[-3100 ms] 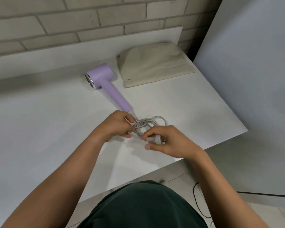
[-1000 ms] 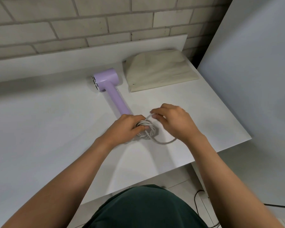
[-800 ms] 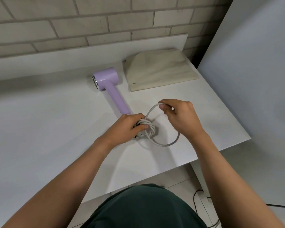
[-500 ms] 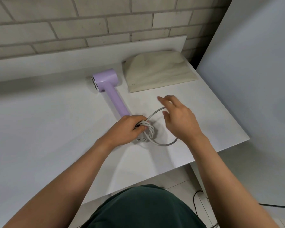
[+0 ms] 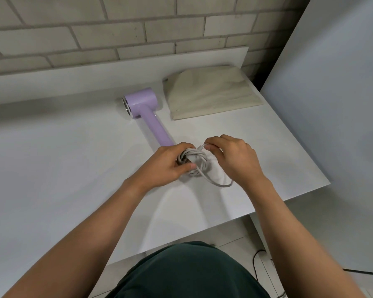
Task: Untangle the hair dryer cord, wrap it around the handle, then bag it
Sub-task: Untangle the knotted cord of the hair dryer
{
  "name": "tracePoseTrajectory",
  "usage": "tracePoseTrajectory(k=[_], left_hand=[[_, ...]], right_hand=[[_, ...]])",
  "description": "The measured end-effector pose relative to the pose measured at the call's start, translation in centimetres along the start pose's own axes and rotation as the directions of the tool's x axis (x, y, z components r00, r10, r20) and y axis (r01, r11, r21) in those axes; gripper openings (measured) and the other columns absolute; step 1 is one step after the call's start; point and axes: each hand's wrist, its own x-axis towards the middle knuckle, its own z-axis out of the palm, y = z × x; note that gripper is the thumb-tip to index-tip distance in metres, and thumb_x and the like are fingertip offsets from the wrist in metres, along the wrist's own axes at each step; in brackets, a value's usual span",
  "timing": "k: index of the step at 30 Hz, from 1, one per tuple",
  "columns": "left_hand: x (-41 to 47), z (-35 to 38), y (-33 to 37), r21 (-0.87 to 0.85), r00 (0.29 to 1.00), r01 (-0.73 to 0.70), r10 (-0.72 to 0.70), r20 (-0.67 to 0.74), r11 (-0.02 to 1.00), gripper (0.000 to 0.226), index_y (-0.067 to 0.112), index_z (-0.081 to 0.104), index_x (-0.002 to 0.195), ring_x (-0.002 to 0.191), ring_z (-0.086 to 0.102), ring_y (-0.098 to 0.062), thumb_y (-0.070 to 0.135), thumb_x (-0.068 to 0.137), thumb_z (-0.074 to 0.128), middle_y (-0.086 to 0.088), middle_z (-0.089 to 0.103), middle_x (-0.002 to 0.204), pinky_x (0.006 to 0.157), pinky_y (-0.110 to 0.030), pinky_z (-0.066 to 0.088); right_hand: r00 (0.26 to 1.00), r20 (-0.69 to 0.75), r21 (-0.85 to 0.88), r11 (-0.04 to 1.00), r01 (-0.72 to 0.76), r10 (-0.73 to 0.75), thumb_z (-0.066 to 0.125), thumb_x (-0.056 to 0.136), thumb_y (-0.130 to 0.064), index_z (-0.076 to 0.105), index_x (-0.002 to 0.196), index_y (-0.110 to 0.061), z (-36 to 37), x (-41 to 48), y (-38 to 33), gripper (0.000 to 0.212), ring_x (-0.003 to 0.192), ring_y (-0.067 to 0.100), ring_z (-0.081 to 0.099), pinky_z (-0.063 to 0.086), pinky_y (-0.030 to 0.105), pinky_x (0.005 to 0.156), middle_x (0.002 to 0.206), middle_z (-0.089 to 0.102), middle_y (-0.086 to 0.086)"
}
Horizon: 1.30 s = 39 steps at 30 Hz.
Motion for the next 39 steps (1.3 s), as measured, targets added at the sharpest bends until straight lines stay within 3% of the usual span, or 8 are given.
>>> tracePoseTrajectory(k=[5, 9, 16, 19, 24, 33, 35, 39], left_hand=[[-0.3, -0.1, 0.0, 0.001, 0.997, -0.012, 0.012, -0.071, 1.0, 0.025, 0.023, 0.07, 0.122, 0.086, 0.068, -0.01, 0.028, 0.098, 0.069, 0.009, 0.075, 0.097, 0.081, -0.03, 0.052], [-0.3, -0.2, 0.1, 0.017, 0.997, -0.041, 0.042, -0.069, 0.999, 0.025, 0.022, 0.071, 0.123, 0.084, 0.067, -0.012, 0.025, 0.099, 0.068, 0.006, 0.076, 0.095, 0.081, -0.028, 0.051], [0.0, -0.5, -0.1, -0.066, 0.994, 0.086, -0.09, -0.058, 0.994, 0.047, 0.027, 0.063, 0.139, 0.081, 0.065, 0.009, 0.035, 0.094, 0.073, 0.015, 0.074, 0.1, 0.078, -0.005, 0.044], [0.0, -0.6, -0.2, -0.032, 0.993, 0.097, -0.099, -0.061, 0.995, 0.035, 0.028, 0.064, 0.133, 0.064, 0.062, -0.003, 0.036, 0.098, 0.067, 0.012, 0.067, 0.071, 0.067, -0.012, 0.045], [0.2, -1.0, -0.2, -0.045, 0.989, 0.132, -0.135, -0.067, 0.99, 0.015, 0.021, 0.071, 0.11, 0.073, 0.068, 0.001, 0.031, 0.101, 0.064, 0.005, 0.076, 0.081, 0.065, -0.012, 0.048], [0.3, -2.0, 0.4, 0.054, 0.99, 0.129, -0.126, -0.059, 0.99, 0.012, 0.026, 0.078, 0.102, 0.064, 0.061, -0.01, 0.029, 0.098, 0.067, 0.004, 0.068, 0.069, 0.069, -0.024, 0.047], [0.4, -2.1, 0.3, 0.081, 0.986, 0.159, -0.155, -0.054, 0.984, 0.012, 0.027, 0.078, 0.1, 0.065, 0.059, -0.013, 0.028, 0.098, 0.067, 0.004, 0.068, 0.068, 0.073, -0.03, 0.049], [0.5, -2.5, 0.3, 0.086, 0.973, 0.228, -0.226, -0.037, 0.97, 0.012, 0.029, 0.079, 0.097, 0.071, 0.066, -0.015, 0.027, 0.096, 0.067, 0.003, 0.072, 0.073, 0.077, -0.037, 0.056]], right_hand=[[1.0, 0.03, -0.042, 0.999, 0.011, -0.01, 0.046, 0.107, -0.042, 0.067, 0.118, -0.032, 0.4, 0.2, 0.3, 0.026, 0.094, 0.032, 0.065, 0.05, 0.037, 0.071, 0.11, 0.068, -0.008], [0.984, 0.11, -0.055, 0.988, 0.144, -0.138, 0.045, 0.107, -0.042, 0.054, 0.141, -0.042, 0.4, 0.3, -0.3, 0.035, 0.094, 0.03, 0.066, 0.055, 0.042, 0.073, 0.12, 0.06, -0.009], [0.991, 0.11, -0.142, 0.985, 0.097, -0.081, 0.041, 0.106, -0.049, 0.064, 0.124, -0.045, 0.1, 0.9, 0.3, 0.029, 0.095, 0.032, 0.066, 0.049, 0.036, 0.069, 0.109, 0.066, -0.009], [1.0, 0.017, -0.162, 0.987, -0.018, 0.021, 0.045, 0.107, -0.044, 0.065, 0.126, -0.038, -0.4, 0.9, 1.6, 0.028, 0.097, 0.041, 0.065, 0.044, 0.038, 0.069, 0.108, 0.072, 0.001], [0.974, -0.01, -0.144, 0.964, -0.225, 0.226, 0.049, 0.107, -0.038, 0.064, 0.128, -0.023, 0.0, 1.1, 3.9, 0.031, 0.093, 0.046, 0.06, 0.039, 0.039, 0.07, 0.102, 0.068, 0.017], [0.958, 0.17, -0.073, 0.973, -0.22, 0.23, 0.046, 0.108, -0.028, 0.067, 0.114, -0.013, 5.2, 1.1, 5.8, 0.027, 0.093, 0.041, 0.061, 0.039, 0.038, 0.071, 0.102, 0.068, 0.009], [0.959, 0.176, -0.063, 0.974, -0.216, 0.224, 0.046, 0.107, -0.025, 0.066, 0.11, -0.009, 5.7, 1.1, 5.8, 0.025, 0.092, 0.041, 0.061, 0.038, 0.037, 0.07, 0.096, 0.059, 0.007], [0.986, 0.075, 0.051, 0.987, -0.155, 0.151, 0.055, 0.105, -0.029, 0.067, 0.126, -0.017, 4.2, 0.4, 3.8, 0.027, 0.095, 0.037, 0.064, 0.051, 0.041, 0.078, 0.115, 0.062, 0.006]])
